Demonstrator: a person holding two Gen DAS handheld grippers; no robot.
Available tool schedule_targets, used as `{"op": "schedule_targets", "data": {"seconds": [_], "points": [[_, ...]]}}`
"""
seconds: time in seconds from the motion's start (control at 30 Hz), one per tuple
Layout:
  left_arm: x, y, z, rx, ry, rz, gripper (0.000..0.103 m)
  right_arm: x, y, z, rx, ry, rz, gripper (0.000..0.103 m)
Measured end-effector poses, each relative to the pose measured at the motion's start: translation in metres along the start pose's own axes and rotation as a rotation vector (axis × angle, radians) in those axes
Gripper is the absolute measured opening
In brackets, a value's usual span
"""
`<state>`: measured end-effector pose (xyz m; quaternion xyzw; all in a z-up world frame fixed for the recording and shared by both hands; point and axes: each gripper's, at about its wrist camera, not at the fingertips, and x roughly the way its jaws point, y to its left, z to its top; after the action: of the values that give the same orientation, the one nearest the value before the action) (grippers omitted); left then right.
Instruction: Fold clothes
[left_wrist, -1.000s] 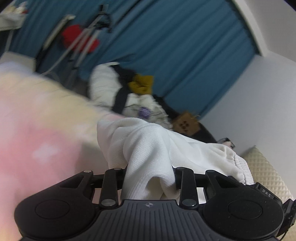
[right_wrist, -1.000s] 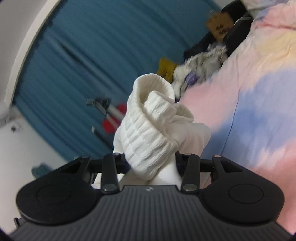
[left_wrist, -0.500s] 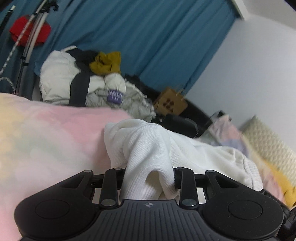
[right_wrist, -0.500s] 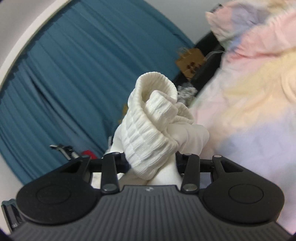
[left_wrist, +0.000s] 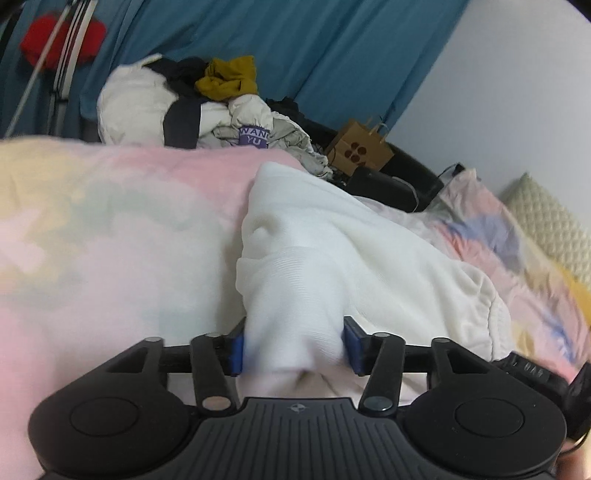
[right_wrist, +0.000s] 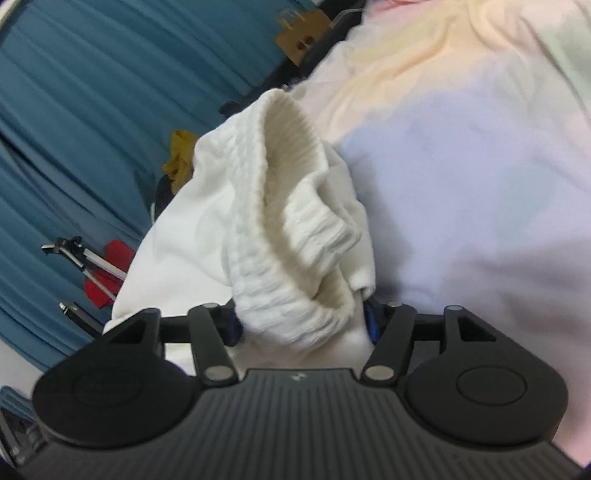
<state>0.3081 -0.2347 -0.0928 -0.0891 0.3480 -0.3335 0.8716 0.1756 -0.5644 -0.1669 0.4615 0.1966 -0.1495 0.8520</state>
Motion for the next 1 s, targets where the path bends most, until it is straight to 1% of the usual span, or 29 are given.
{"op": "schedule_targets", "data": {"seconds": [0.03, 0.07, 0.13, 0.23, 0.27, 0.33, 0.4, 0.43, 0.53, 0.6, 0.67, 0.73, 0.87, 0.93, 0.97, 1.0], "points": [[-0.013, -0.007, 0.001, 0.019, -0.002, 0.011, 0.053, -0.006, 0.002, 0.002, 0.007, 0.008, -0.022, 0.065], [-0.027, -0.014, 0.002, 0.037, -0.005, 0.021, 0.054, -0.016, 0.008, 0.001, -0.019, 0.013, -0.058, 0.065], [-0.055, -0.025, -0.001, 0.077, -0.018, 0.032, 0.057, -0.042, 0.025, -0.004, -0.089, -0.008, -0.111, 0.066], [-0.096, -0.045, -0.008, 0.131, -0.042, 0.033, 0.058, -0.08, 0.048, -0.014, -0.19, -0.037, -0.137, 0.066], [-0.11, -0.052, -0.009, 0.153, -0.05, 0.037, 0.059, -0.091, 0.055, -0.017, -0.224, -0.049, -0.132, 0.066], [-0.139, -0.07, -0.014, 0.205, -0.071, 0.049, 0.065, -0.115, 0.068, -0.023, -0.292, -0.072, -0.121, 0.066], [-0.166, -0.084, -0.018, 0.239, -0.096, 0.052, 0.069, -0.131, 0.082, -0.018, -0.352, -0.093, -0.102, 0.066], [-0.181, -0.091, -0.021, 0.252, -0.109, 0.053, 0.069, -0.14, 0.09, -0.018, -0.384, -0.105, -0.094, 0.066], [-0.222, -0.108, -0.029, 0.283, -0.132, 0.054, 0.069, -0.175, 0.114, -0.031, -0.453, -0.147, -0.076, 0.066], [-0.247, -0.116, -0.033, 0.292, -0.149, 0.054, 0.07, -0.199, 0.125, -0.038, -0.476, -0.164, -0.065, 0.066], [-0.273, -0.125, -0.038, 0.295, -0.164, 0.051, 0.074, -0.221, 0.134, -0.049, -0.502, -0.179, -0.056, 0.066], [-0.296, -0.129, -0.043, 0.287, -0.186, 0.046, 0.079, -0.235, 0.14, -0.054, -0.533, -0.191, -0.055, 0.066], [-0.326, -0.135, -0.054, 0.282, -0.192, 0.069, 0.082, -0.252, 0.149, -0.067, -0.558, -0.212, -0.045, 0.066], [-0.337, -0.136, -0.06, 0.277, -0.19, 0.071, 0.092, -0.26, 0.155, -0.075, -0.572, -0.22, -0.038, 0.066], [-0.341, -0.137, -0.063, 0.286, -0.192, 0.068, 0.094, -0.265, 0.158, -0.079, -0.578, -0.223, -0.035, 0.066], [-0.345, -0.137, -0.065, 0.295, -0.194, 0.064, 0.1, -0.266, 0.161, -0.082, -0.587, -0.226, -0.037, 0.066]]}}
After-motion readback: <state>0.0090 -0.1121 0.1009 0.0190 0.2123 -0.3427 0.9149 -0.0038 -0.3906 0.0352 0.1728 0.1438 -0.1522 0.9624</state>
